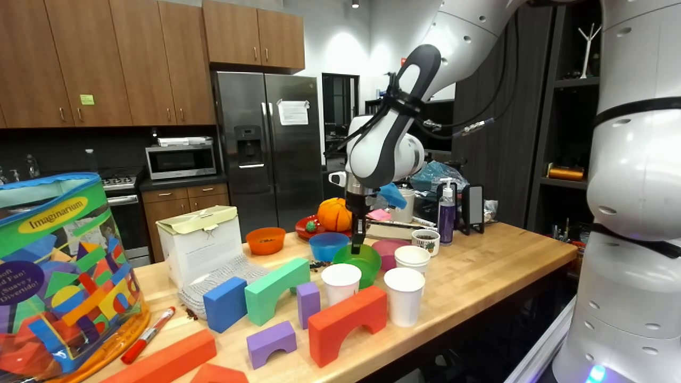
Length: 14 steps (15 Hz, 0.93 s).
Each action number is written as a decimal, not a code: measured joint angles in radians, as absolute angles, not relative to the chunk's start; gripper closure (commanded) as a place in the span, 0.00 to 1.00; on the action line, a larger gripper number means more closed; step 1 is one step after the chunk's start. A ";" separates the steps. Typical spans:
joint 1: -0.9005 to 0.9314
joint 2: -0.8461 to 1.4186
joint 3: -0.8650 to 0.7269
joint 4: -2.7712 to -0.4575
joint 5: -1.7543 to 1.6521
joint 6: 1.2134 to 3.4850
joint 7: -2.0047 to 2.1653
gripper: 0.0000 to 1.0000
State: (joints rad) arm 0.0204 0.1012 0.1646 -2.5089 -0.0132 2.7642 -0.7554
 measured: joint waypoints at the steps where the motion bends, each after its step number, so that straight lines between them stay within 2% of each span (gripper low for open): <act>1: 0.022 0.094 0.163 -2.509 -0.027 2.762 -0.747 0.99; 10: 0.040 0.021 0.150 -2.500 -0.054 2.735 -0.701 0.99; 14: 0.043 0.009 0.144 -2.474 0.035 2.715 -0.705 0.99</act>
State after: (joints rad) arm 0.0429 0.0089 0.1435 -2.4736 0.0352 2.7146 -0.7047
